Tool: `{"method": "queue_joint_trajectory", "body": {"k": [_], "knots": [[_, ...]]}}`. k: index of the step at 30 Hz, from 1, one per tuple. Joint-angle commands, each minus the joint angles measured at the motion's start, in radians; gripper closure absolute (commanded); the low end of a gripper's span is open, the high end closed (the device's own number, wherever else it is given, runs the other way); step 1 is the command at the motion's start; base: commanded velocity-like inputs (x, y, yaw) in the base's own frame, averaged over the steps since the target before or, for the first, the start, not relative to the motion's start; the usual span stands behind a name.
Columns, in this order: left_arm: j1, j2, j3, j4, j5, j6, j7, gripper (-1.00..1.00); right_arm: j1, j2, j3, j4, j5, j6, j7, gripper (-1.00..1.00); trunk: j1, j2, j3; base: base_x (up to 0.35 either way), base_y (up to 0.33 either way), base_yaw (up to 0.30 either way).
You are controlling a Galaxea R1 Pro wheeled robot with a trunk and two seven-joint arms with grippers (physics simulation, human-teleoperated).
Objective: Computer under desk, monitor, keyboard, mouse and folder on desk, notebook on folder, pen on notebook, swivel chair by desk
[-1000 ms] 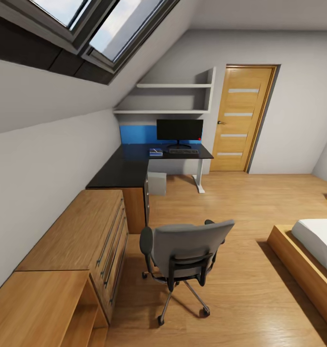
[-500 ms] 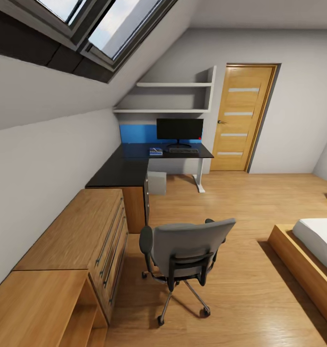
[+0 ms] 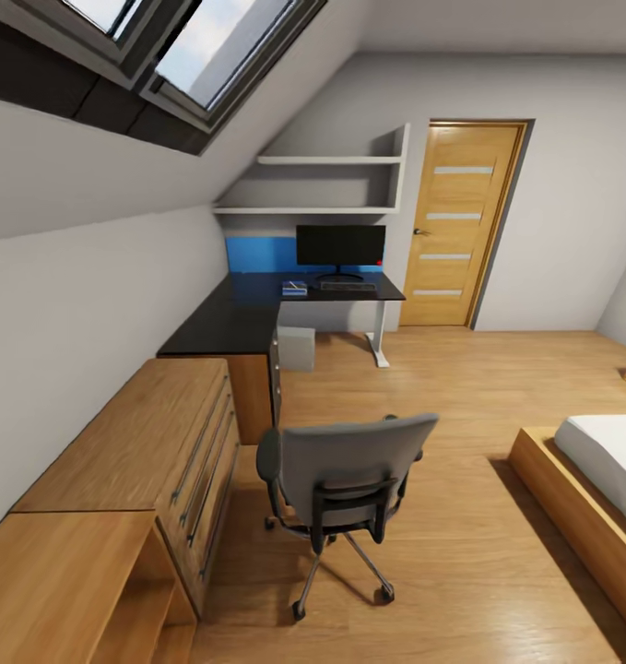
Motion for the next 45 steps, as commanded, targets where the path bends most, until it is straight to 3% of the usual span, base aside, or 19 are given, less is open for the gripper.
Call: {"method": "queue_joint_trajectory", "body": {"k": [1,9,30,45], "knots": [[-0.001,0.0,-0.009,0.0,0.0,-0.002,0.009,-1.0,-0.001,0.0,-0.008,0.002,0.01,-0.003,-0.004,-1.0,0.004,-0.008,-0.005,-0.014,-0.283,0.0],[-0.001,0.006,-0.007,-0.001,0.001,-0.012,0.011,-1.0,-0.001,0.0,-0.008,0.002,0.011,-0.003,-0.004,-1.0,0.035,-0.064,-0.03,-0.005,-0.212,0.0],[-0.001,0.014,-0.007,-0.002,0.001,-0.014,0.011,-1.0,-0.001,0.0,-0.009,0.002,0.01,-0.003,-0.004,-1.0,0.115,-0.211,-0.095,-0.047,-0.064,0.0],[-0.001,0.014,-0.007,-0.002,0.001,-0.01,0.011,-1.0,-0.001,0.0,-0.008,0.002,0.011,-0.003,-0.004,-1.0,0.173,-0.316,-0.142,0.063,-0.014,0.0]]}}
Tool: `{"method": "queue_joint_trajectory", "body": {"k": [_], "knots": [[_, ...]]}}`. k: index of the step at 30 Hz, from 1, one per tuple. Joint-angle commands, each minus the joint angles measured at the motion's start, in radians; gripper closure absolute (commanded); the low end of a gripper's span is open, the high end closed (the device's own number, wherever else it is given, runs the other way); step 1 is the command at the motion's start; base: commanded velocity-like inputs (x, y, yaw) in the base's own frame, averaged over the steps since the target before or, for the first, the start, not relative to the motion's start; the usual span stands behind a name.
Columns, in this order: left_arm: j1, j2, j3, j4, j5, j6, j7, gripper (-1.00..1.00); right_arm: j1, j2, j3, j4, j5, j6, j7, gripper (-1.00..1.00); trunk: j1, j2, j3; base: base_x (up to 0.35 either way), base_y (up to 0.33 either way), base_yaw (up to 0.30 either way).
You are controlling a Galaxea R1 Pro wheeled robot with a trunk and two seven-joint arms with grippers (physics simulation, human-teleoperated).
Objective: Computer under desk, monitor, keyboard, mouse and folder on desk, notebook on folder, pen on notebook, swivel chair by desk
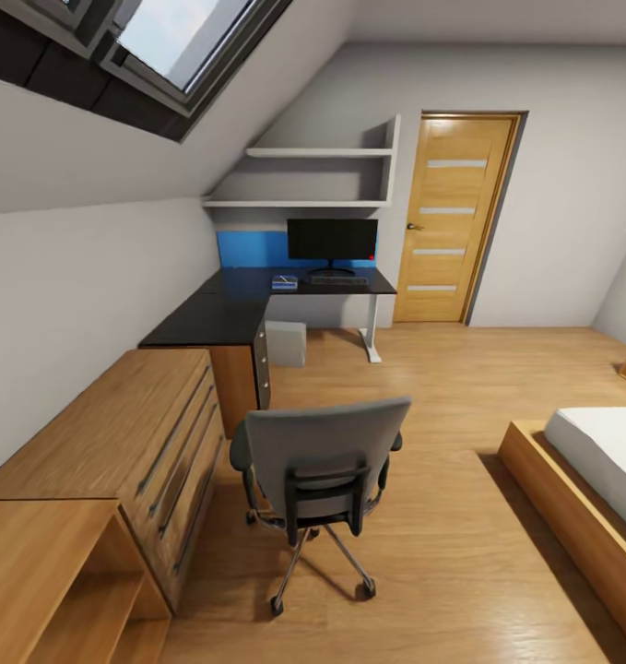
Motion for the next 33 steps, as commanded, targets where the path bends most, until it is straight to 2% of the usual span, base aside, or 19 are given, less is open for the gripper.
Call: {"method": "queue_joint_trajectory", "body": {"k": [1,16,27,29,33], "knots": [[-0.001,0.0,-0.009,0.0,0.0,-0.001,0.009,-1.0,-0.001,0.0,-0.008,0.002,0.011,-0.003,-0.004,-1.0,0.004,-0.008,-0.004,0.165,-0.001,0.0],[-0.001,0.0,-0.009,0.0,0.0,-0.001,0.009,-1.0,-0.001,0.0,-0.008,0.002,0.011,-0.003,-0.004,-1.0,0.062,-0.113,-0.051,0.24,0.0,0.0],[-0.001,-0.001,-0.009,0.0,0.0,-0.001,0.009,-1.0,-0.001,0.0,-0.008,0.002,0.011,-0.003,-0.004,-1.0,0.104,-0.19,-0.086,0.05,0.0,0.0],[-0.001,-0.001,-0.009,0.0,0.0,0.011,0.009,-1.0,-0.001,0.0,-0.008,0.002,0.011,-0.003,-0.004,-1.0,0.112,-0.204,-0.092,0.003,0.0,0.0],[0.0,-0.001,-0.009,-0.009,0.0,0.087,0.006,-1.0,-0.001,0.0,-0.007,0.002,0.011,-0.003,-0.004,-1.0,0.127,-0.232,-0.105,0.001,0.0,0.0]]}}
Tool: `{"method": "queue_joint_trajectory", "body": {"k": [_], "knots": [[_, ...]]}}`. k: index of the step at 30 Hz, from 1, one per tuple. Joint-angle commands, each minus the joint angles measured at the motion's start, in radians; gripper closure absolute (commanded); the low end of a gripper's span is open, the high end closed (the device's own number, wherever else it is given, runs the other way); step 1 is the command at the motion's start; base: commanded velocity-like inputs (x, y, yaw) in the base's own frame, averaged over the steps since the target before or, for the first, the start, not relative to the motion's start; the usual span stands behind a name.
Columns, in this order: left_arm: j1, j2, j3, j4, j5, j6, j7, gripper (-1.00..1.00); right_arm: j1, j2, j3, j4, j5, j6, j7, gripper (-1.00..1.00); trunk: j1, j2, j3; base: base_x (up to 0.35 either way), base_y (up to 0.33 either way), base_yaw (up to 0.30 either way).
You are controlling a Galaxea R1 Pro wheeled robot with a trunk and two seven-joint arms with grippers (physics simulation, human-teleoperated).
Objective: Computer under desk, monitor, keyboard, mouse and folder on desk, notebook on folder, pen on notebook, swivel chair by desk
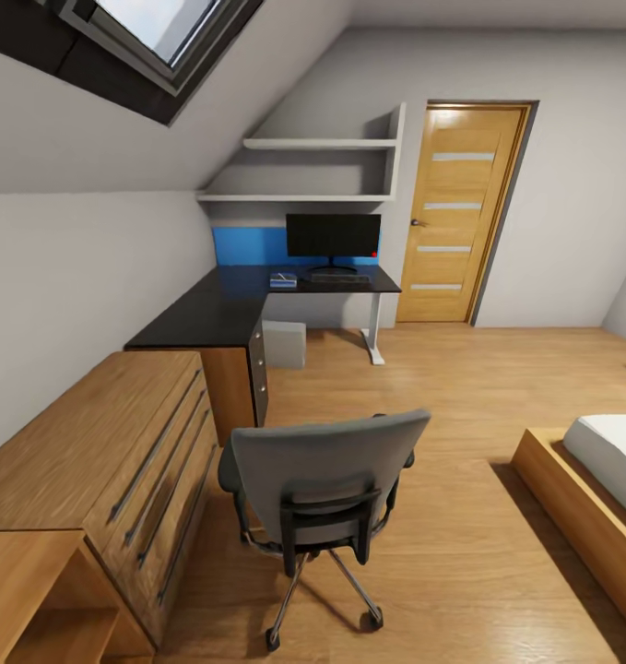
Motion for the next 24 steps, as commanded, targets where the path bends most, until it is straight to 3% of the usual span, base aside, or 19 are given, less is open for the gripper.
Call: {"method": "queue_joint_trajectory", "body": {"k": [1,4,7,14,15,19,20,24], "knots": [[0.0,0.0,-0.008,-0.008,0.0,0.016,0.009,-1.0,-0.001,0.0,-0.008,0.002,0.011,-0.003,-0.004,-1.0,0.004,-0.008,-0.004,0.0,0.0,0.0],[0.0,0.001,-0.008,-0.092,0.0,0.106,0.01,-1.0,-0.001,-0.004,-0.009,-0.004,0.009,0.028,-0.004,-1.0,0.015,-0.029,-0.014,0.0,0.0,0.0],[-0.001,0.002,-0.008,-0.138,-0.001,0.129,0.012,-1.0,-0.002,-0.008,-0.01,-0.025,0.009,0.091,-0.005,-1.0,0.027,-0.05,-0.023,0.0,0.0,0.0],[-0.07,-0.006,-0.008,-0.233,-0.005,0.223,0.093,-1.0,-0.008,-0.008,-0.013,-0.187,0.005,0.323,-0.007,-1.0,0.054,-0.099,-0.045,0.0,0.0,0.0],[-0.099,-0.011,-0.009,-0.253,-0.006,0.282,0.128,-1.0,-0.01,-0.007,-0.013,-0.232,0.004,0.378,-0.008,-1.0,0.058,-0.106,-0.048,0.0,0.0,0.0],[-0.16,-0.023,-0.009,-0.282,-0.008,0.429,0.173,-1.0,-0.022,-0.005,-0.014,-0.296,-0.001,0.476,-0.008,-1.0,0.073,-0.134,-0.061,0.0,0.0,0.0],[-0.194,-0.028,-0.01,-0.29,-0.008,0.5,0.185,-1.0,-0.039,-0.002,-0.014,-0.314,-0.009,0.518,-0.008,-1.0,0.077,-0.141,-0.064,0.0,0.0,0.0],[-0.274,-0.045,-0.01,-0.3,-0.008,0.61,0.199,-1.0,-0.099,0.009,-0.015,-0.319,-0.051,0.586,-0.004,-1.0,0.092,-0.169,-0.076,0.0,0.0,0.0]]}}
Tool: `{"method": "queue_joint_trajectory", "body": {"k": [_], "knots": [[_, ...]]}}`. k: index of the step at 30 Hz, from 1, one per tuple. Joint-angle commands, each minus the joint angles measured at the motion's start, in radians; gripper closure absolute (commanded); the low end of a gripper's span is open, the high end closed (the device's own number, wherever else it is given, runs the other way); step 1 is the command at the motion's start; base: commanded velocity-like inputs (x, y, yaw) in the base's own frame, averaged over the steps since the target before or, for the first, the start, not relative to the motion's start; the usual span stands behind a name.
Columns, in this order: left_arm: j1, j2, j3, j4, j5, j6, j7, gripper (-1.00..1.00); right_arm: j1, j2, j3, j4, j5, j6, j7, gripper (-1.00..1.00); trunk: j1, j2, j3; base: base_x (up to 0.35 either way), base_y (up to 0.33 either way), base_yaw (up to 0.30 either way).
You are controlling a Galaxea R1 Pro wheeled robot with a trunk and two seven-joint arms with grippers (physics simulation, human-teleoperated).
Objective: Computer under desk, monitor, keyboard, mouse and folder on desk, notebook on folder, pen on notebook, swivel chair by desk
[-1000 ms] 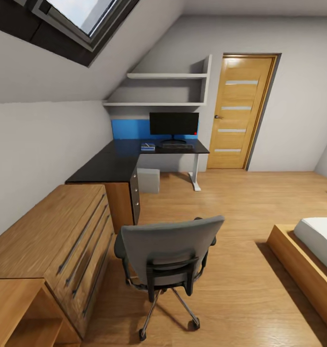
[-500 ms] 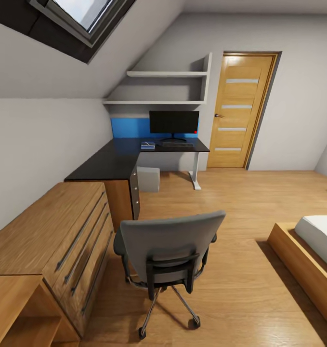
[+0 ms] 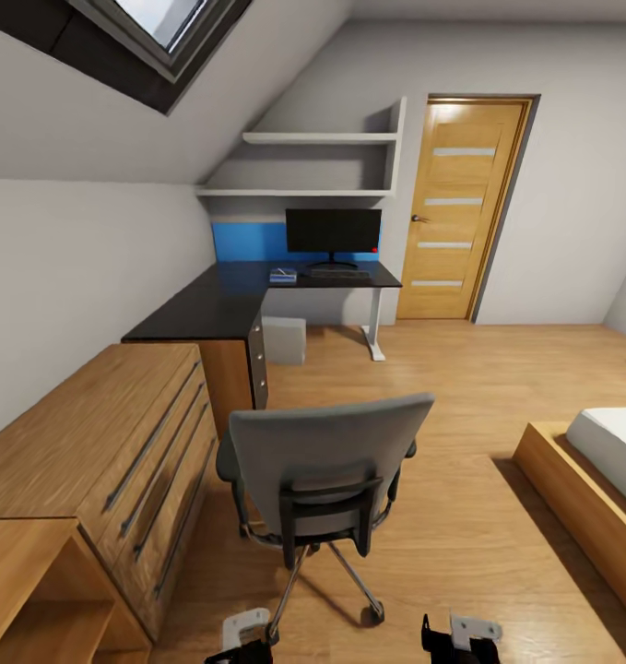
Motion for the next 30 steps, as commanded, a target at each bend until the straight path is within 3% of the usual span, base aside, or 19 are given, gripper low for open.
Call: {"method": "queue_joint_trajectory", "body": {"k": [1,3,7,8,10,13,14,21,30], "knots": [[-0.012,-0.003,-0.008,-0.003,0.004,0.016,0.01,-1.0,-0.011,0.002,-0.008,0.004,-0.003,0.004,0.0,-1.0,0.004,-0.008,-0.004,0.0,0.0,0.0],[-0.043,-0.015,-0.008,-0.002,0.005,0.044,0.014,-1.0,-0.038,0.001,-0.008,0.02,-0.069,0.021,0.04,-1.0,0.012,-0.022,-0.011,0.0,0.0,0.0],[-0.053,-0.017,-0.01,0.035,0.007,0.046,0.014,-1.0,-0.047,0.001,-0.01,0.026,-0.103,0.023,0.114,-1.0,0.027,-0.05,-0.023,0.0,0.0,0.0],[-0.056,-0.018,-0.011,0.177,0.009,-0.117,0.005,-1.0,-0.05,0.005,-0.004,0.094,-0.11,-0.063,0.146,-1.0,0.031,-0.057,-0.026,0.0,0.0,0.0],[-0.057,-0.019,-0.013,0.232,0.009,-0.178,0.002,-1.0,-0.05,0.007,-0.001,0.132,-0.111,-0.094,0.154,-1.0,0.038,-0.071,-0.033,0.0,0.0,0.0],[-0.057,-0.022,-0.016,0.268,0.009,-0.215,0.0,-1.0,-0.051,0.01,-0.001,0.157,-0.111,-0.122,0.159,-1.0,0.05,-0.092,-0.042,0.0,0.0,0.0],[-0.057,-0.027,-0.019,0.286,0.009,-0.232,-0.001,-1.0,-0.051,0.013,-0.001,0.171,-0.111,-0.165,0.161,-1.0,0.054,-0.099,-0.045,0.0,0.0,0.0],[-0.057,-0.031,-0.02,0.294,0.009,-0.238,-0.001,-1.0,-0.051,0.013,-0.003,0.178,-0.112,-0.205,0.162,-1.0,0.081,-0.148,-0.067,0.0,0.0,0.03],[-0.057,-0.036,-0.02,0.297,0.01,-0.239,-0.001,-1.0,-0.051,0.013,-0.002,0.181,-0.111,-0.213,0.162,-1.0,0.115,-0.211,-0.095,0.0,0.0,0.186]]}}
